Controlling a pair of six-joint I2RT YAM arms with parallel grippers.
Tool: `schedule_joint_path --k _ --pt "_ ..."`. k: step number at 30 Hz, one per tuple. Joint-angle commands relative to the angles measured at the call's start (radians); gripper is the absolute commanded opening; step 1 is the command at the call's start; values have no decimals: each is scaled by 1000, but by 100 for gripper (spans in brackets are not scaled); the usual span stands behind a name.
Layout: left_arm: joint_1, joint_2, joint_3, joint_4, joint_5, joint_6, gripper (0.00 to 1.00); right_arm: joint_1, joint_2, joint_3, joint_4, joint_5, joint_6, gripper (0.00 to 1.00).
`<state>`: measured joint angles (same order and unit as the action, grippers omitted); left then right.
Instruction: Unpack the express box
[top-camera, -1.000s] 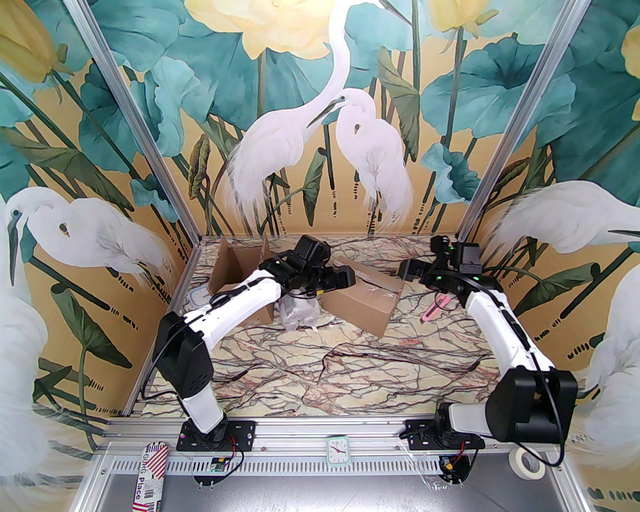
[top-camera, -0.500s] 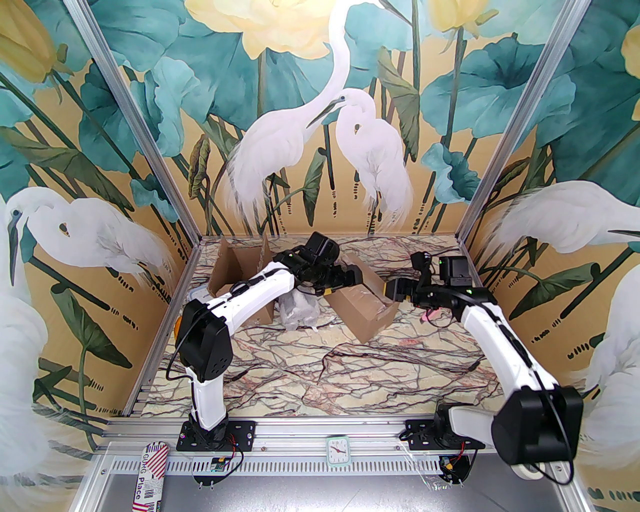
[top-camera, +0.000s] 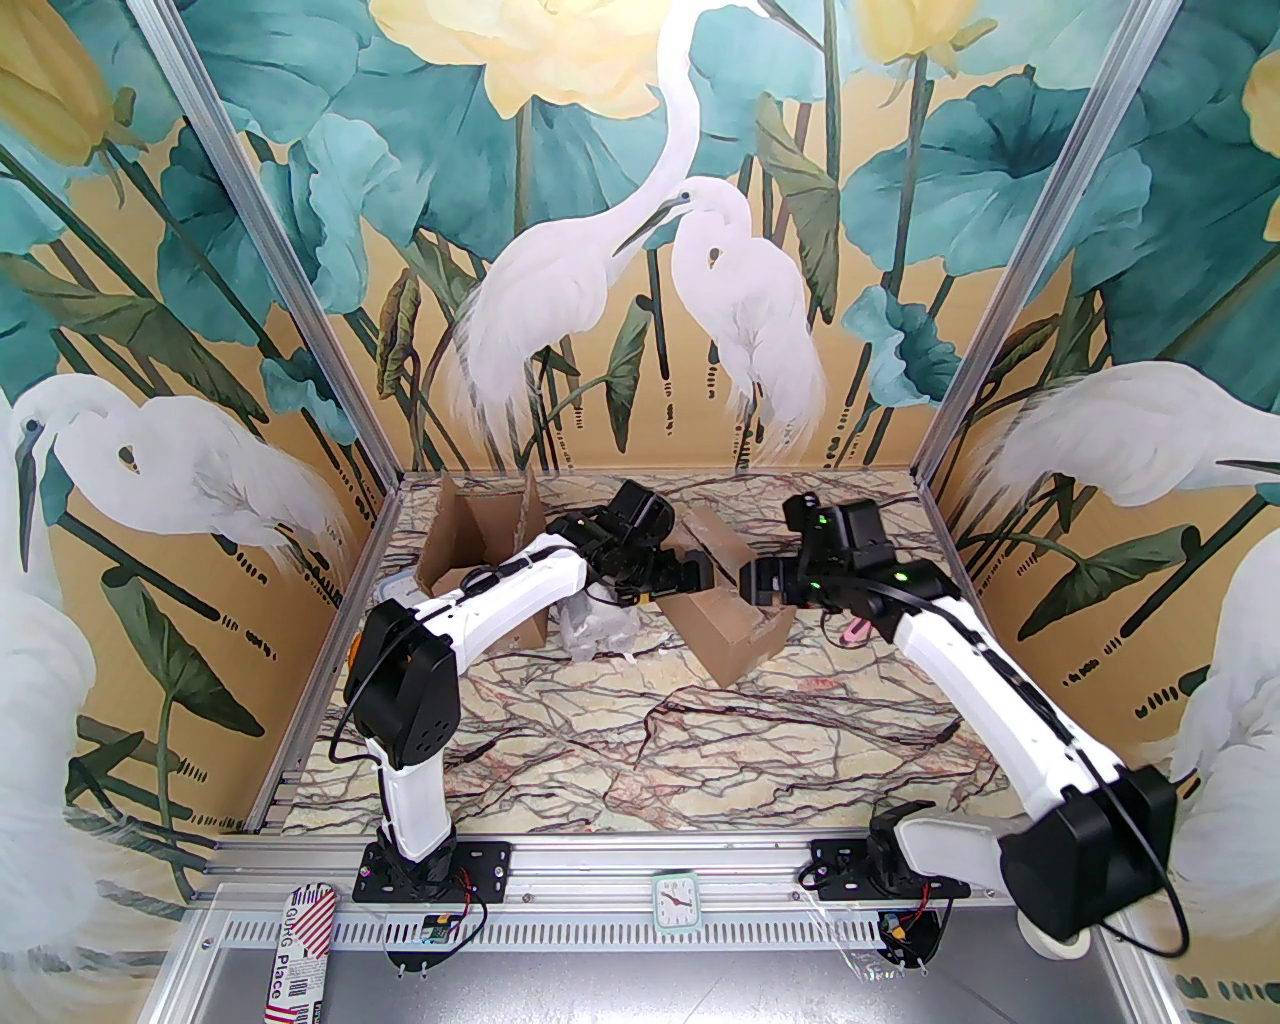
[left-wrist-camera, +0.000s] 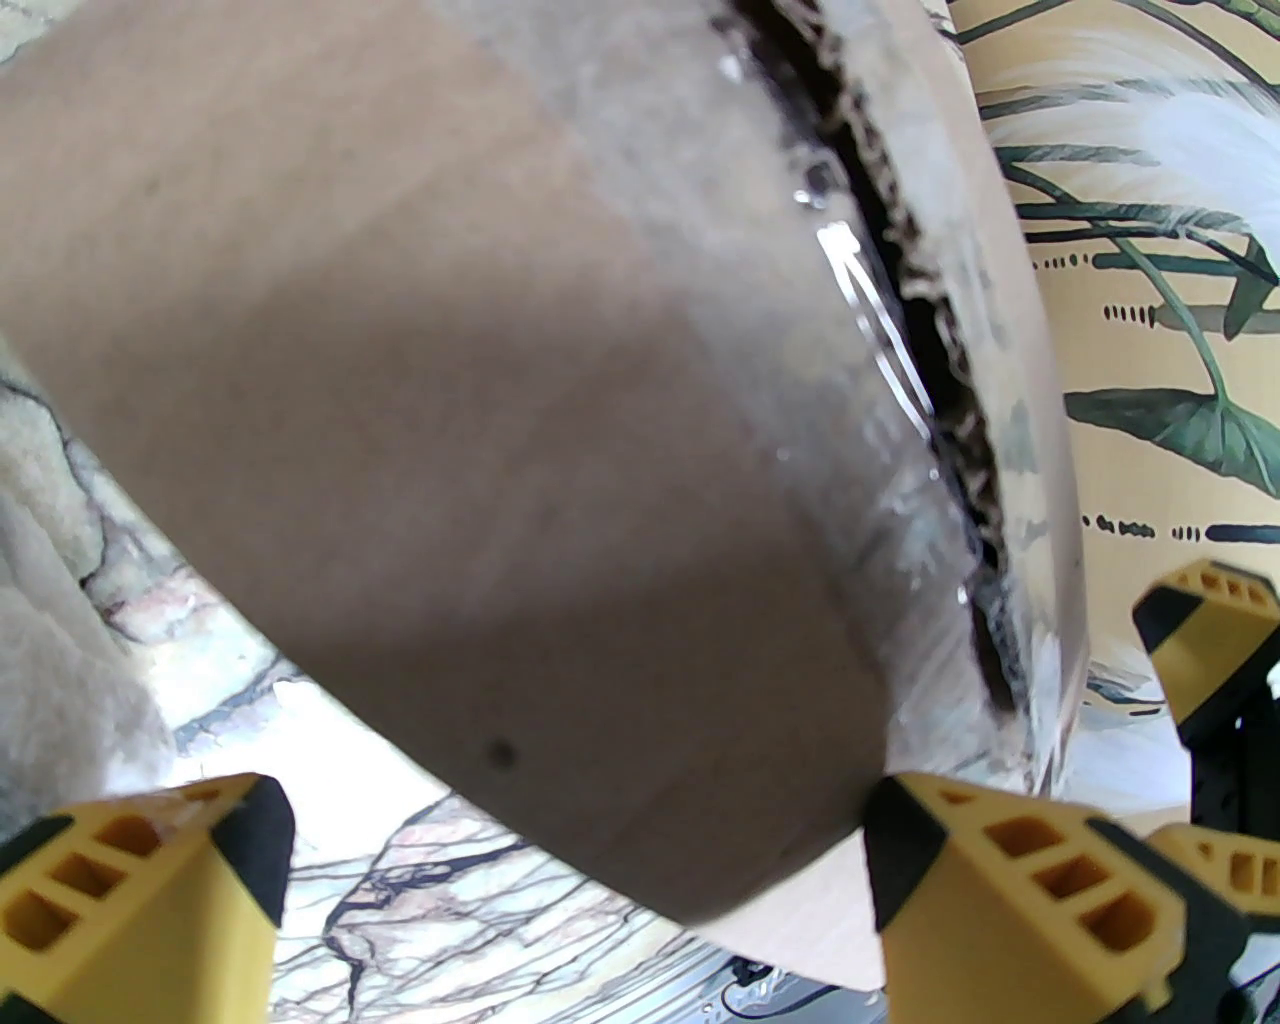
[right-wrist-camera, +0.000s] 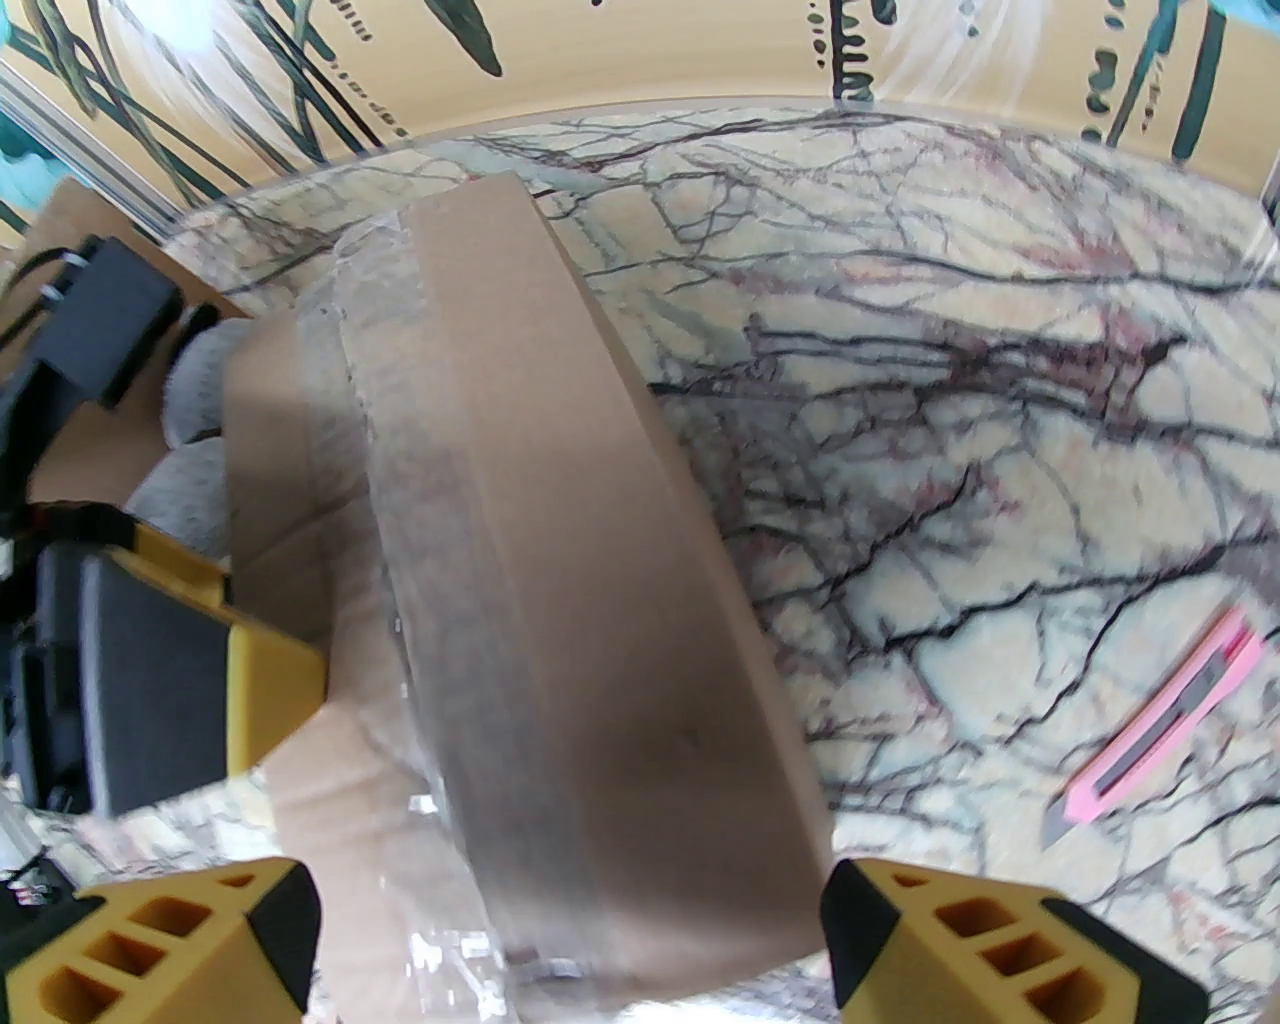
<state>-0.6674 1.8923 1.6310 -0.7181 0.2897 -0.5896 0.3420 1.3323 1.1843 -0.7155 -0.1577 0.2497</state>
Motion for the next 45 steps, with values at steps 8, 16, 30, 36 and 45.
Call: schedule_joint_path --k 8,16,30,36,45 --pt "13 2 -12 -52 -44 63 99 104 144 86 -70 229 -132 95" --pt "14 32 2 -97 -52 114 99 143 159 102 -69 446 -211 94" --pt "13 57 -9 -143 -89 179 98 147 157 164 -29 587 -266 71" --pt "13 59 -27 -142 -98 191 98 133 199 231 -51 592 -228 57" --pt "13 42 -7 -143 -86 191 98 24 229 291 -92 338 -143 48"
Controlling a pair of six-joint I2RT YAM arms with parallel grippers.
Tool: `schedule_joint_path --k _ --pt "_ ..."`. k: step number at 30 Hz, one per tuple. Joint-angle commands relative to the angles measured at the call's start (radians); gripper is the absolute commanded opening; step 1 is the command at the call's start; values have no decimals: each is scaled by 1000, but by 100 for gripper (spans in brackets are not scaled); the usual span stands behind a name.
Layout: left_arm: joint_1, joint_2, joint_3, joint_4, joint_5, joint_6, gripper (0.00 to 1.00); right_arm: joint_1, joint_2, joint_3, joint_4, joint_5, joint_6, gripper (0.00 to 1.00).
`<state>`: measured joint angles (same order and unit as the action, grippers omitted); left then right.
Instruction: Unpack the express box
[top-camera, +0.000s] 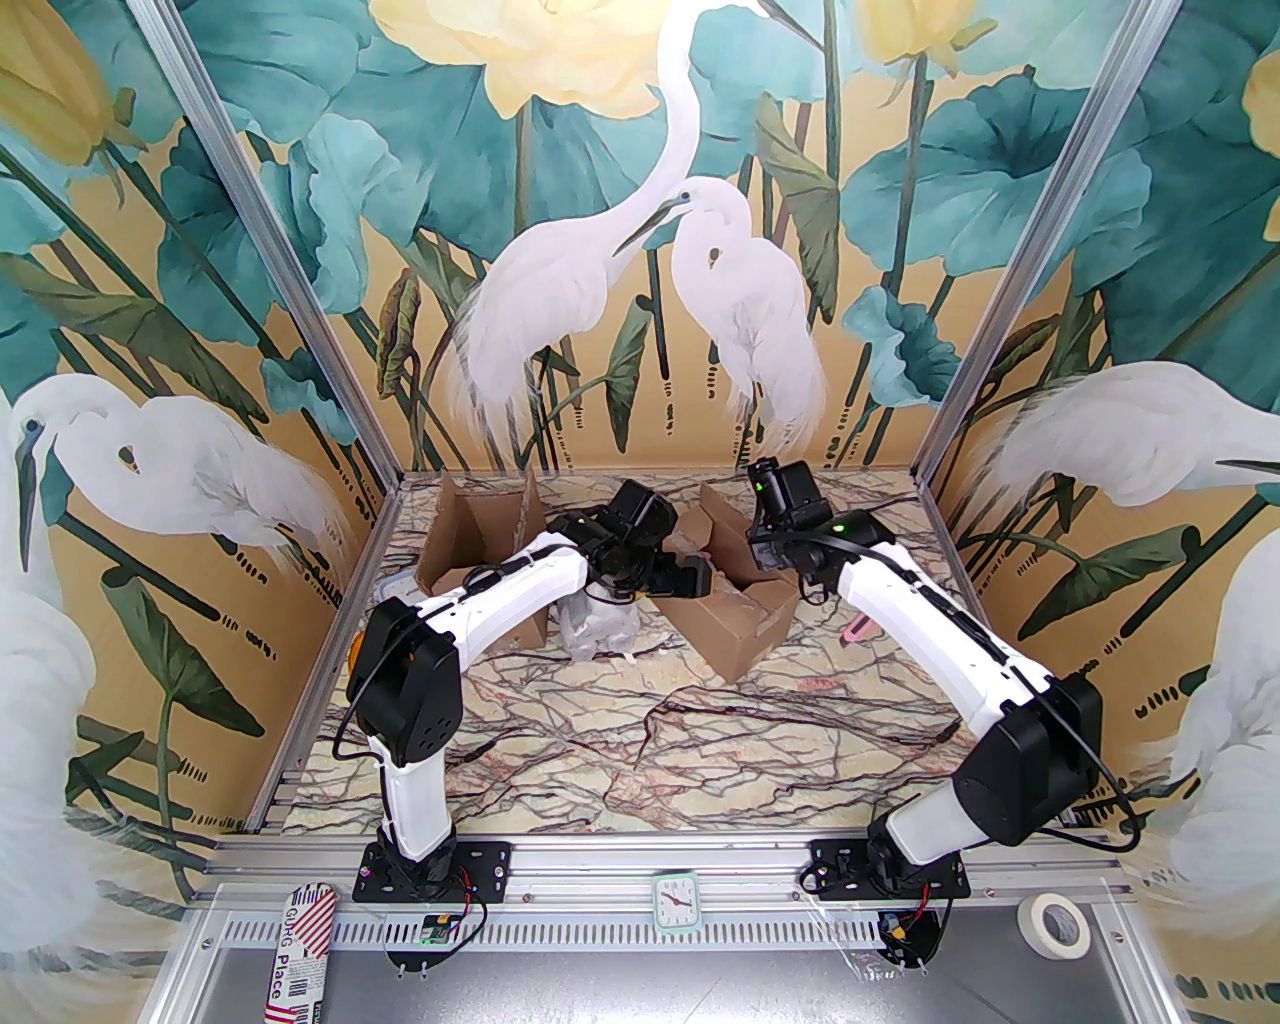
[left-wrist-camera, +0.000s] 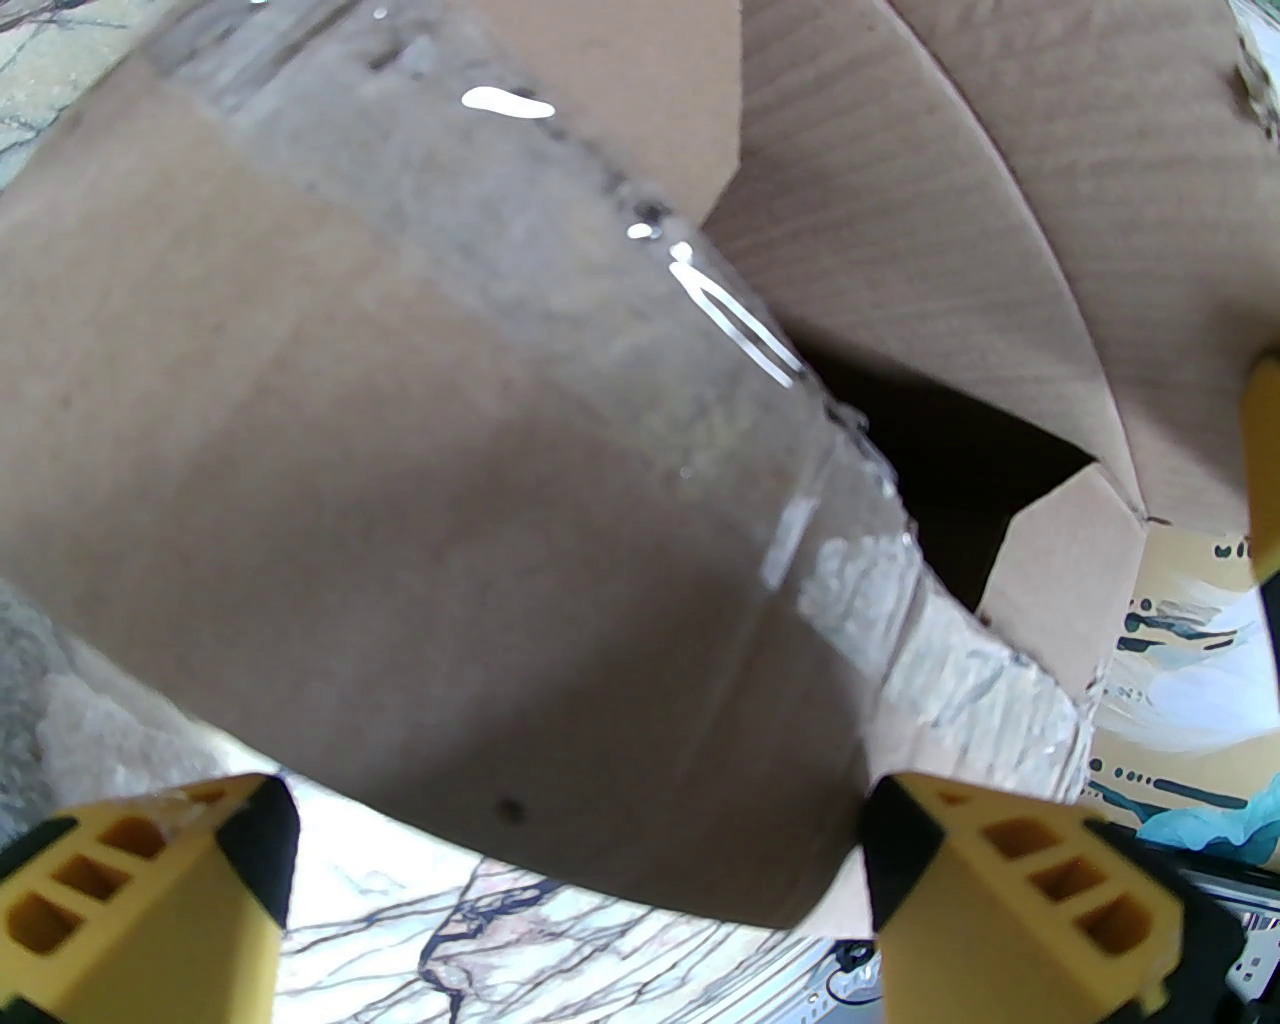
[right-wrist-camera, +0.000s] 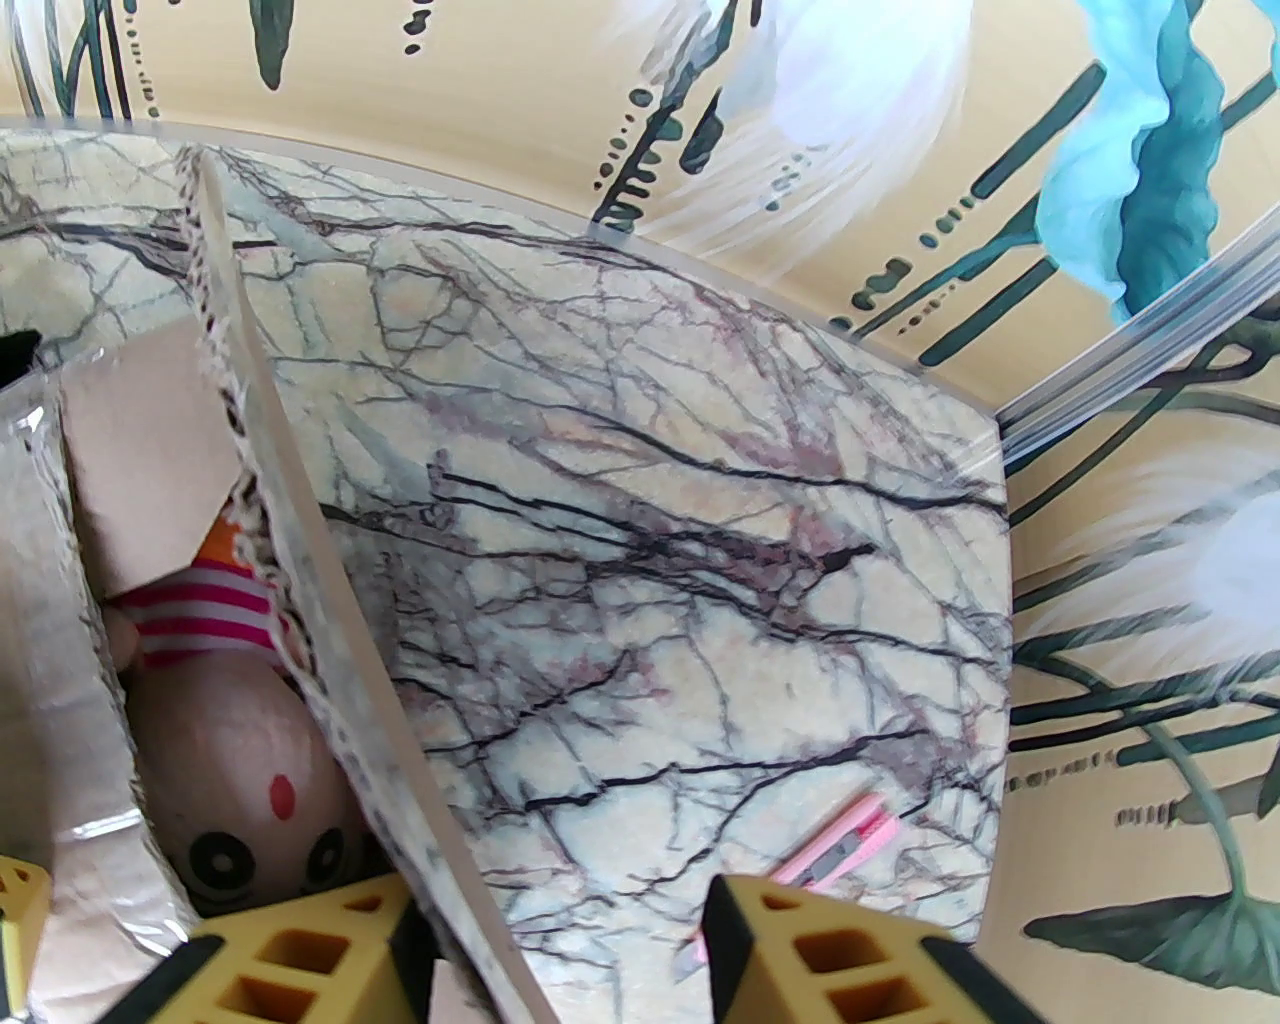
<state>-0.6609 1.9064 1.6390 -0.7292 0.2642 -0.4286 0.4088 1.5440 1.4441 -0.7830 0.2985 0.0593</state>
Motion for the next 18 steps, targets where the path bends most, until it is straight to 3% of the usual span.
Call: schedule_joint_path --k 1,8,13,18 --pt "7 21 -3 -138 -62 28 98 -53 19 30 -29 -159 51 47" --pt "6 20 194 -220 -66 -31 99 -109 8 -5 -15 -364 111 41" --pt "5 22 311 -262 -97 -101 97 -123 -18 -20 -5 -429 152 23" --pt "-18 80 460 -362 -144 -174 97 -123 -58 -64 8 -430 223 14"
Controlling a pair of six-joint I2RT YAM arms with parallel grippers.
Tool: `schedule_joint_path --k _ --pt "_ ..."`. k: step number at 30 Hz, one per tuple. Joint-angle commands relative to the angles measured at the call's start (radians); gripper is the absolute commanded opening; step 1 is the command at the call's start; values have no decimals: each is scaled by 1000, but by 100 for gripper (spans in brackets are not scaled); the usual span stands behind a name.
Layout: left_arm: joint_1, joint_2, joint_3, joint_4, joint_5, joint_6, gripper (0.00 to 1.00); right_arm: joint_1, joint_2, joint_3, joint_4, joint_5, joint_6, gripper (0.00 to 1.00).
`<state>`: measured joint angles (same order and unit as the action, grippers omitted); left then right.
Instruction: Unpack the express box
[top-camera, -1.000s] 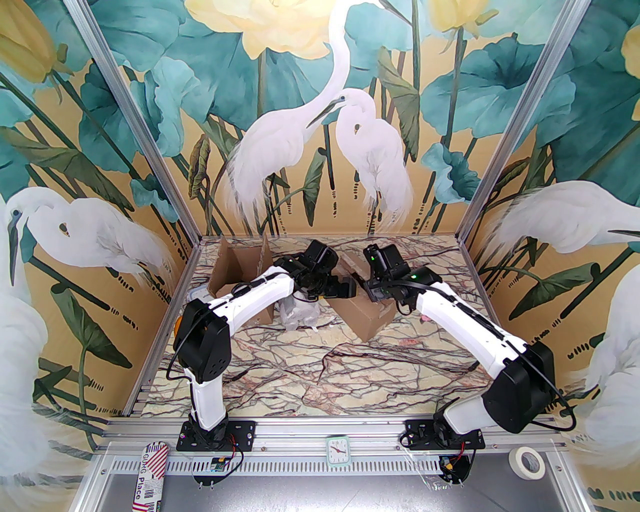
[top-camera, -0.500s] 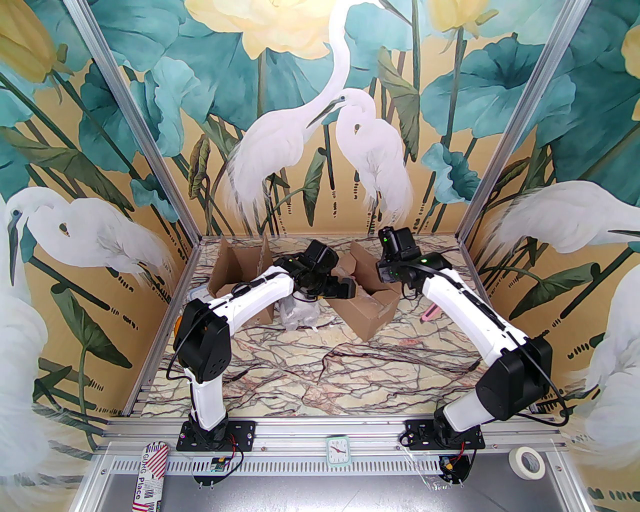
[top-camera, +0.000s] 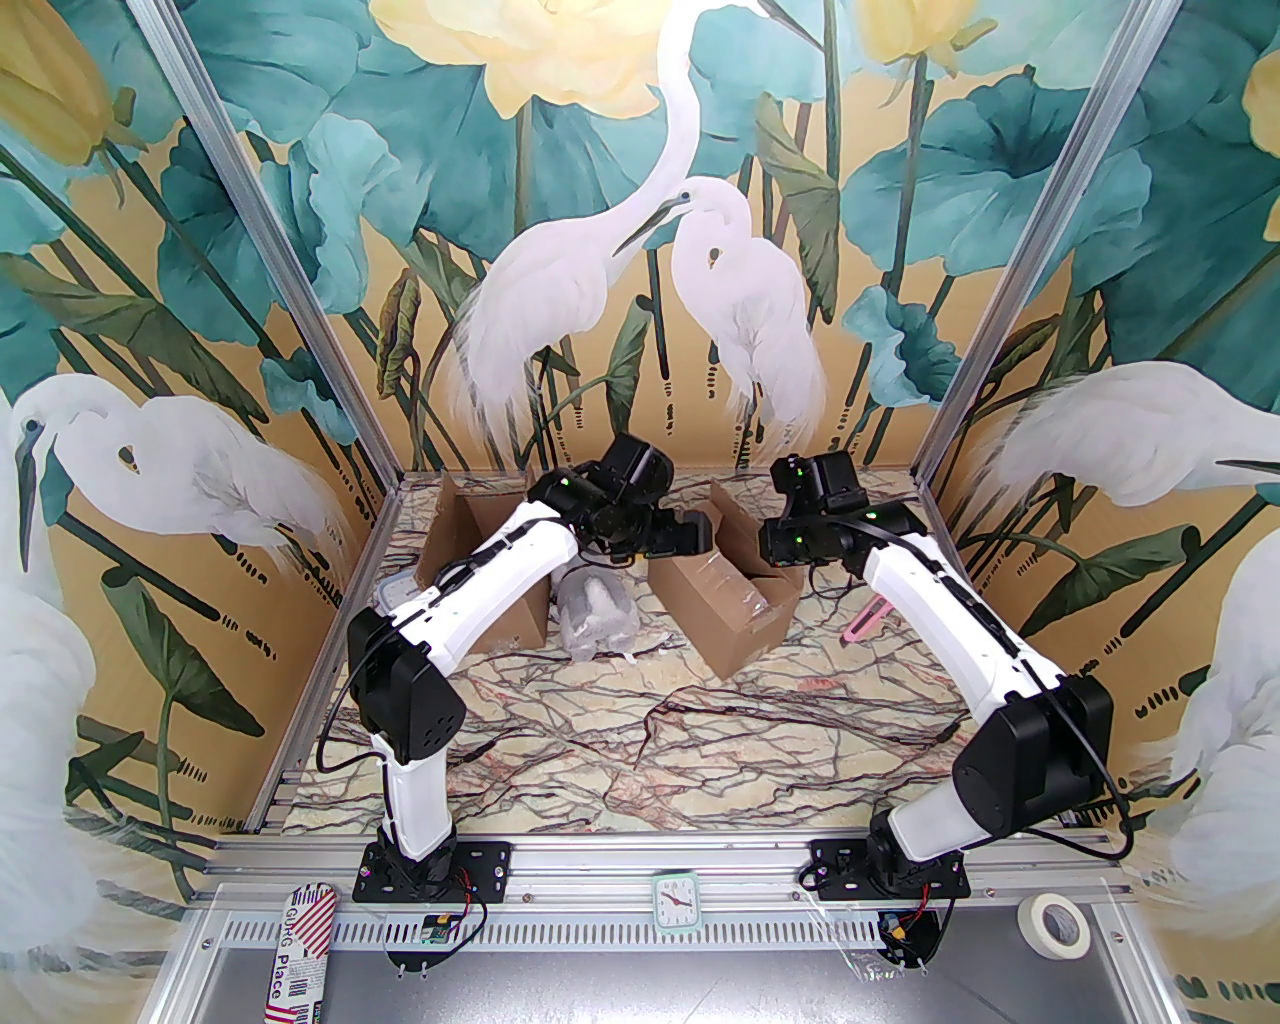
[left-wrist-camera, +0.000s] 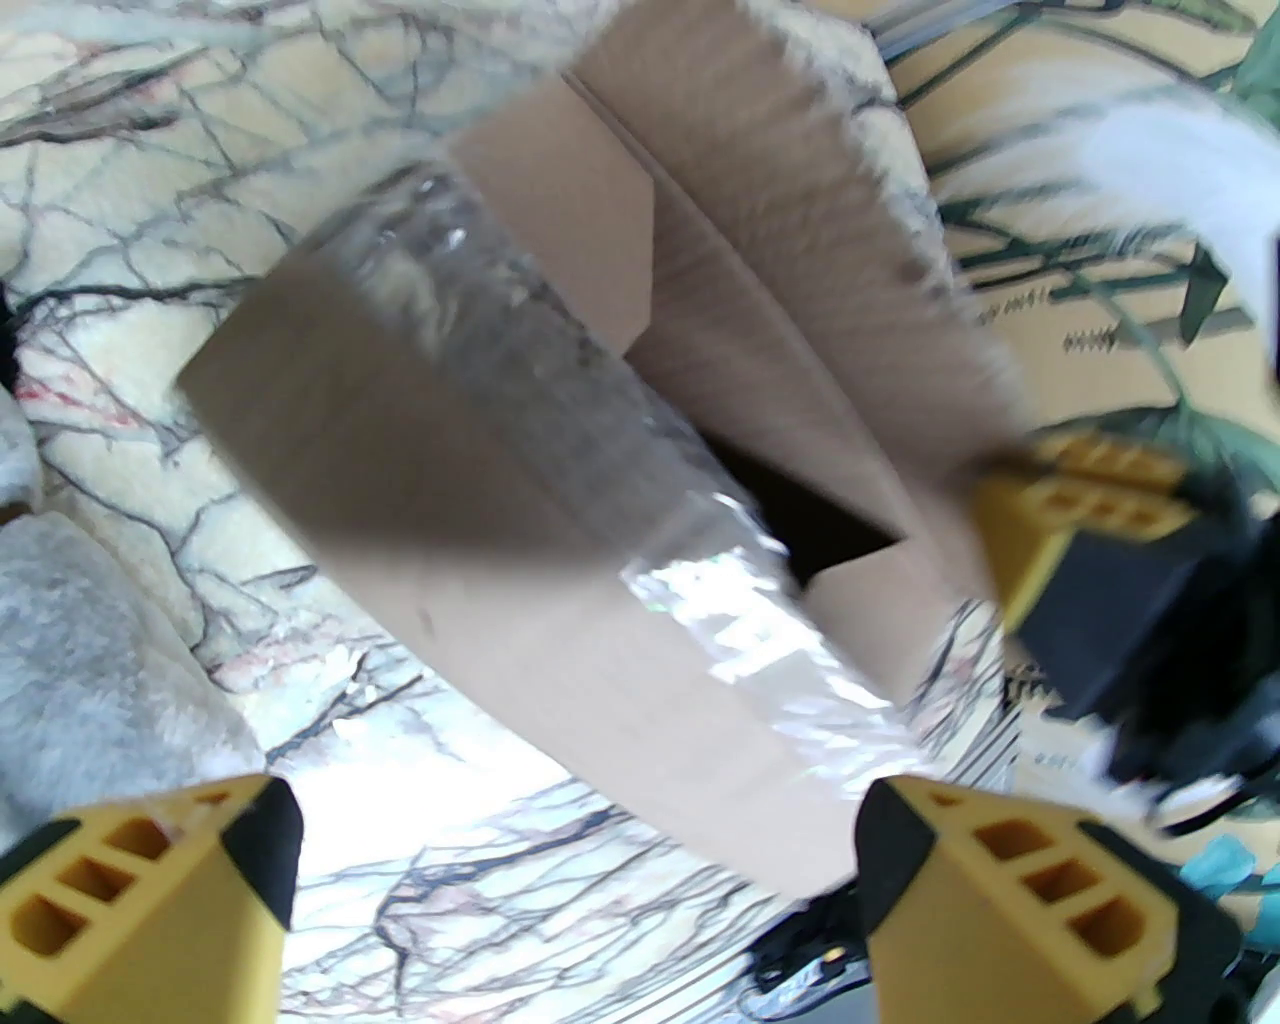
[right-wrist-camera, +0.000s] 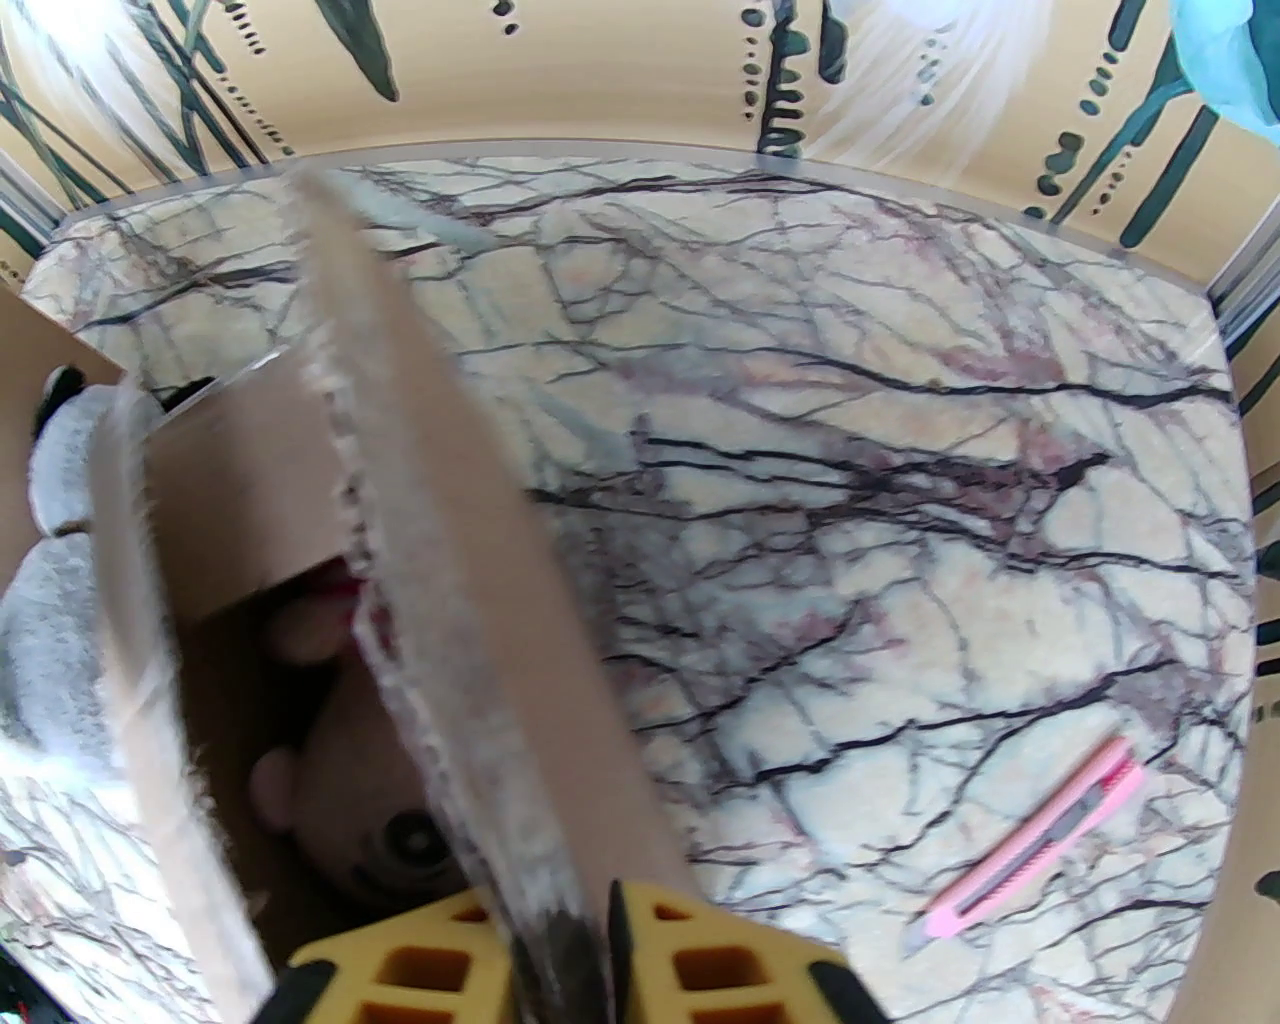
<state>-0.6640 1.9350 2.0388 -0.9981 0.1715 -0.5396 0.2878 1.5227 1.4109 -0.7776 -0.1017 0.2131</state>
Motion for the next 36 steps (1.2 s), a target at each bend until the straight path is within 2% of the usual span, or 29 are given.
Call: schedule_joint_path --k 1,4,8,12,15,27,36 --pt "-24 71 94 -117 -66 -77 97 -3 -47 -40 5 -21 88 11" --pt "-50 138 216 -208 -179 -95 98 6 -100 -69 15 4 174 8" --pt "-67 234 365 -300 -264 -94 98 70 -176 -114 27 90 248 6" --pt "-110 311 513 -372 -368 -40 98 135 -220 -124 22 177 285 4" --pt "-144 334 554 -399 -452 -11 98 163 -228 -117 18 216 328 0" --pt "-169 356 537 -448 -550 20 94 267 -252 -142 73 400 405 0" --pt "-168 361 526 -426 -501 64 84 281 -269 -165 95 432 409 0"
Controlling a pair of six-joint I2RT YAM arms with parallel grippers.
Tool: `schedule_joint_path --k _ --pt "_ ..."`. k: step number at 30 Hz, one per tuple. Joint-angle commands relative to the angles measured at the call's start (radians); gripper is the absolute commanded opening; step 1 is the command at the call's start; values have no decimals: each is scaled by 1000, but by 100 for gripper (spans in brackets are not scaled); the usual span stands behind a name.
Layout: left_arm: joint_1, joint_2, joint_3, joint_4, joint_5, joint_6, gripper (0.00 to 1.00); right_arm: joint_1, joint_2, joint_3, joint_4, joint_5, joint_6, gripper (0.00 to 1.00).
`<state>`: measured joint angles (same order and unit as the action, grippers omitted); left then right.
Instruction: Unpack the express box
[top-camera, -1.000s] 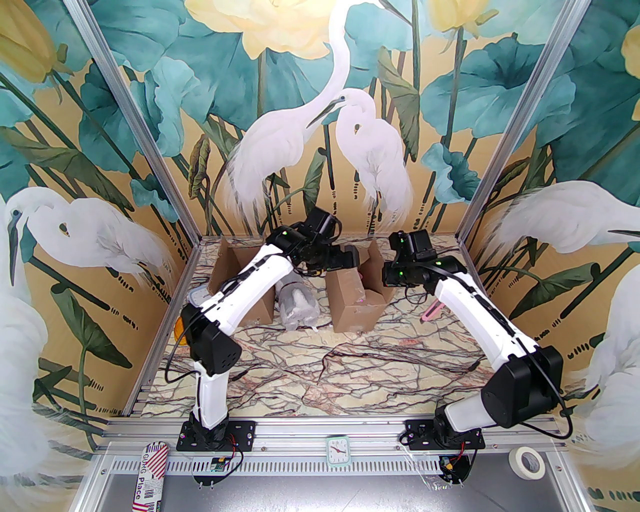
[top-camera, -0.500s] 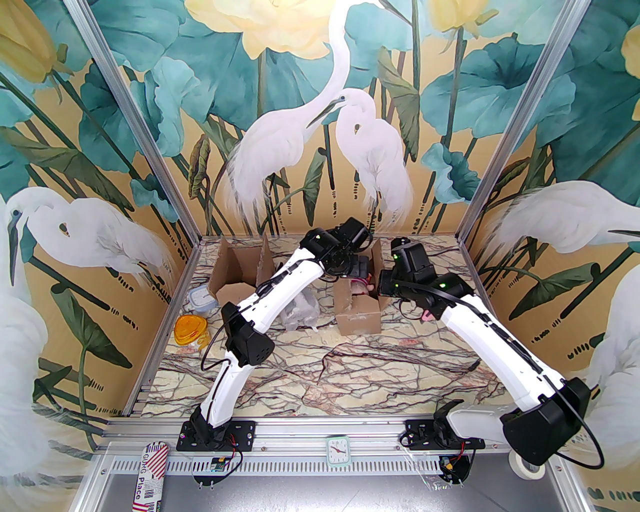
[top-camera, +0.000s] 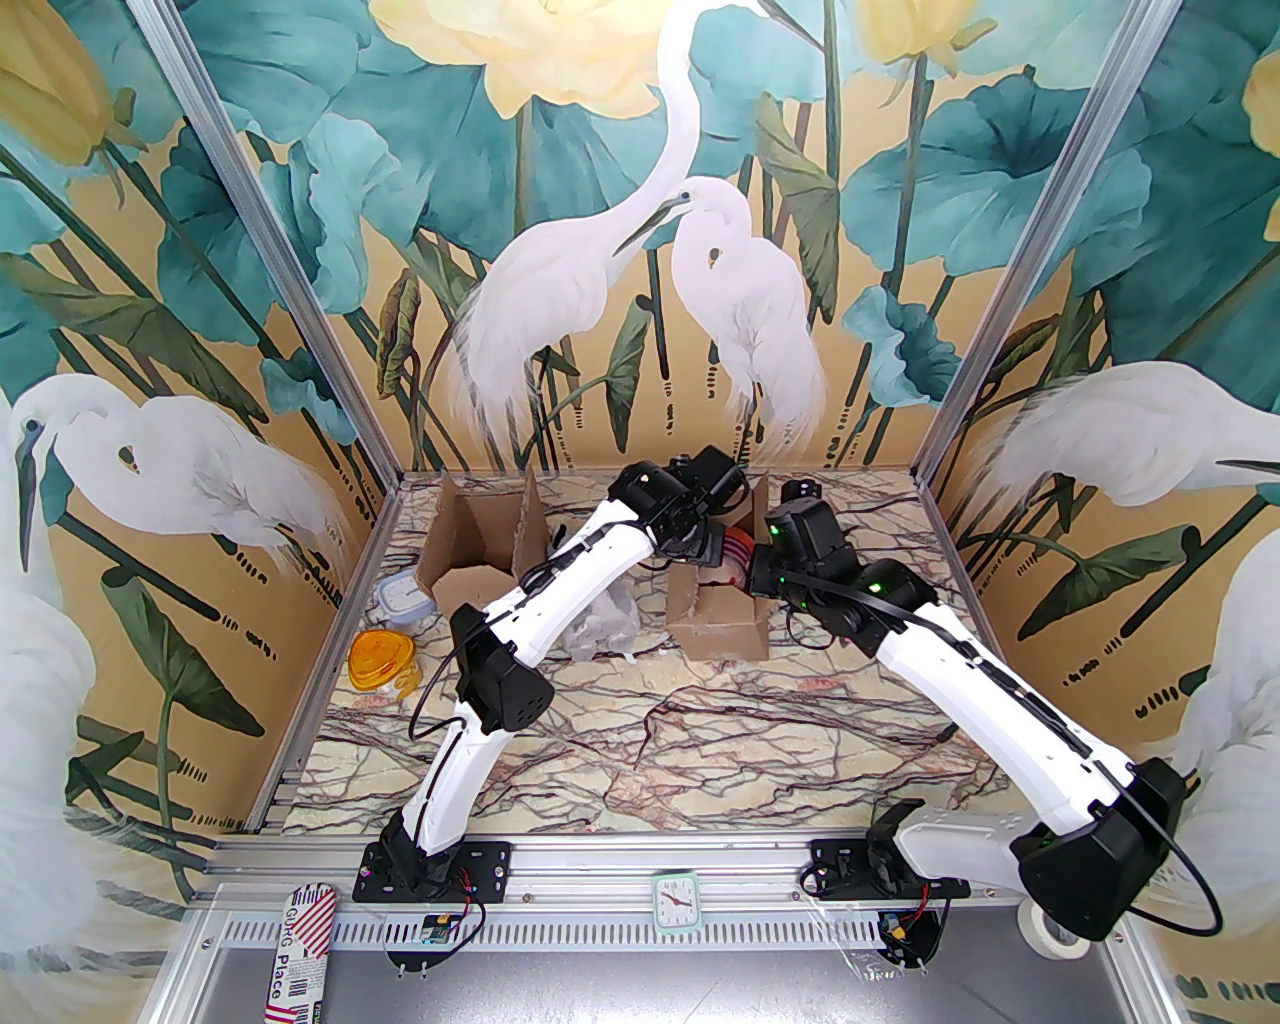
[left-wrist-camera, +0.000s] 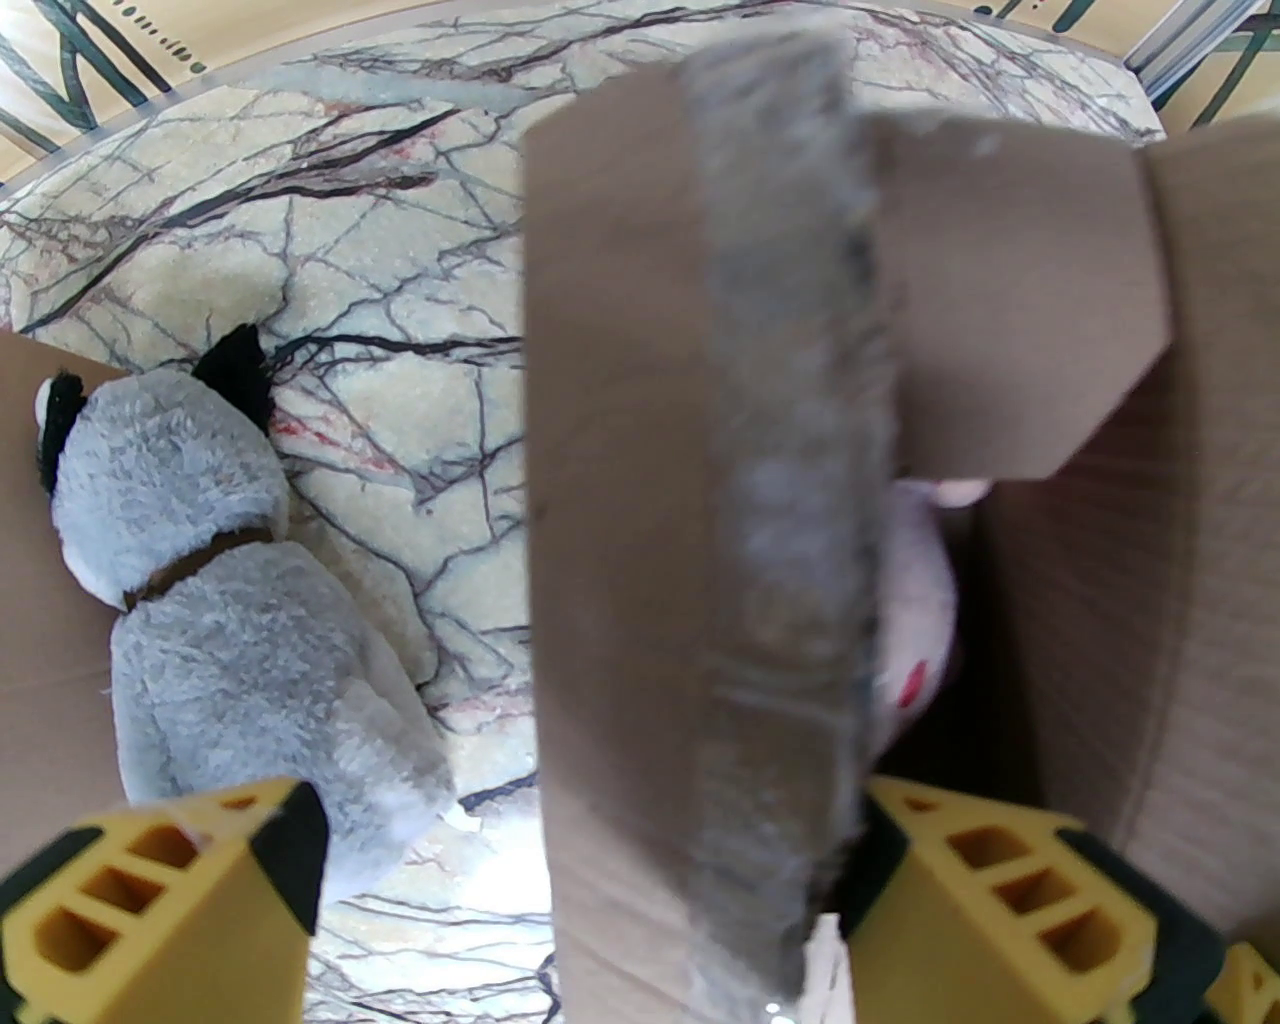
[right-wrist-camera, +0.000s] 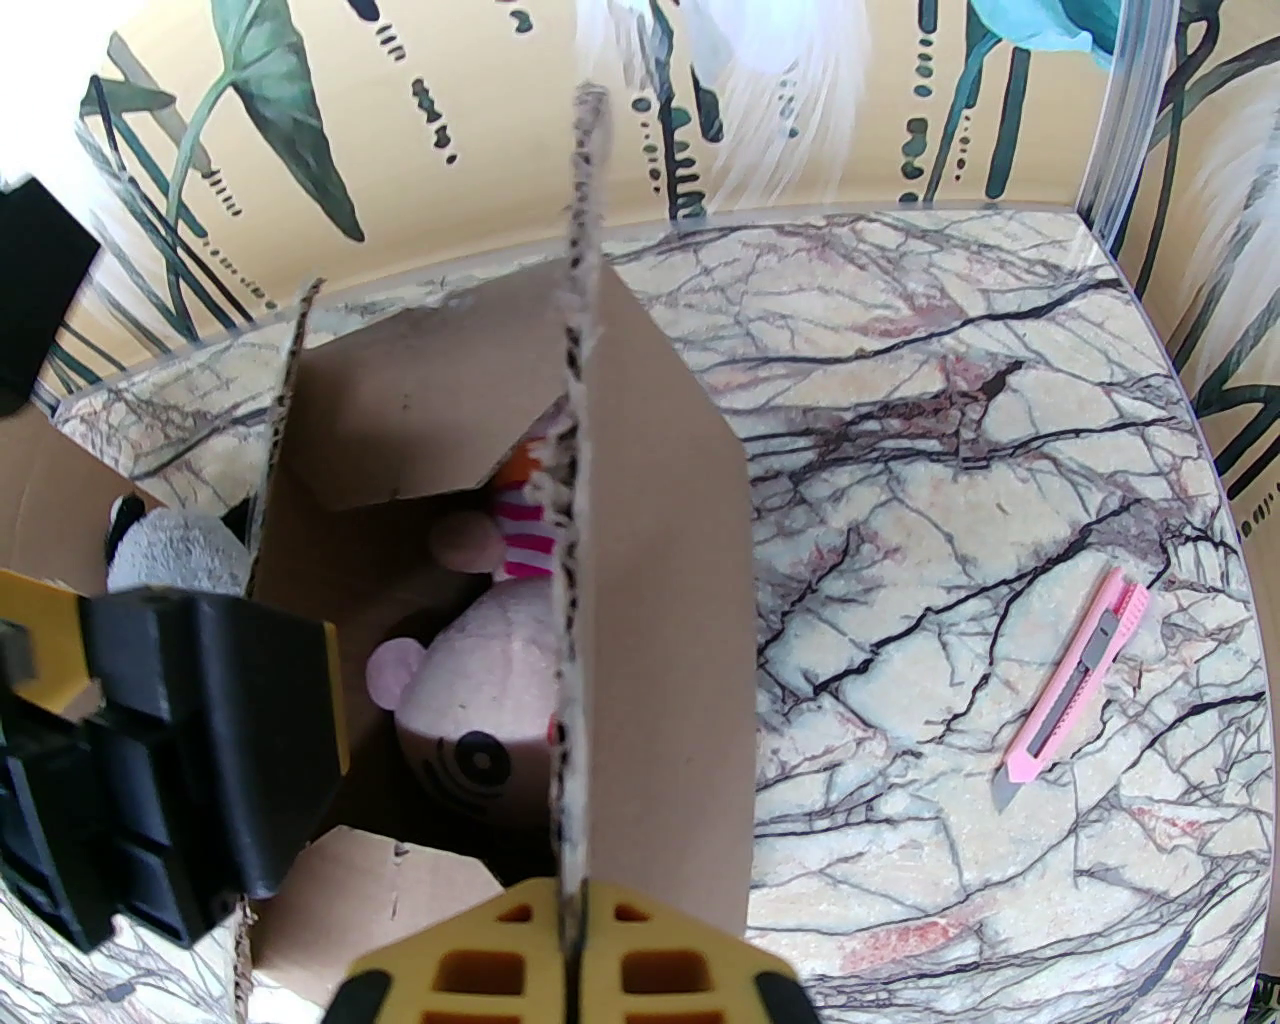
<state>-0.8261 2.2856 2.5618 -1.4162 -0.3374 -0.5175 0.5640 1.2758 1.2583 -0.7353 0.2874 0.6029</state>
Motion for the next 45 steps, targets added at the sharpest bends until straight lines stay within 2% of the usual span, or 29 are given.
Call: schedule_joint_path --k 1,11,13,17,20,23,30,36,38,41,45 --pt "-3 9 5 -2 33 63 82 6 -28 -17 56 43 19 0" --pt "44 -4 -6 -2 116 131 47 -1 -53 -36 71 41 14 0" --pt "50 -10 -6 -13 118 136 38 -5 -55 -43 67 41 14 0" --pt "56 -40 -31 -1 128 149 28 -25 -65 -61 73 27 11 0" --pt "61 -73 -78 34 155 151 16 -56 -76 -90 89 -19 19 0" --pt "75 -115 -148 86 196 139 0 -112 -108 -160 153 -124 53 0" --pt "114 -252 -378 291 369 114 0 -237 -167 -309 317 -370 98 0" --pt "133 -298 -491 383 457 115 0 -302 -162 -372 348 -452 114 1" --pt "134 -306 -503 399 473 115 0 -310 -146 -363 307 -424 96 2" --pt "134 -330 -523 432 485 100 0 -307 -136 -300 192 -346 45 17" --pt "134 -371 -559 491 496 53 0 -298 -147 -227 95 -245 11 27"
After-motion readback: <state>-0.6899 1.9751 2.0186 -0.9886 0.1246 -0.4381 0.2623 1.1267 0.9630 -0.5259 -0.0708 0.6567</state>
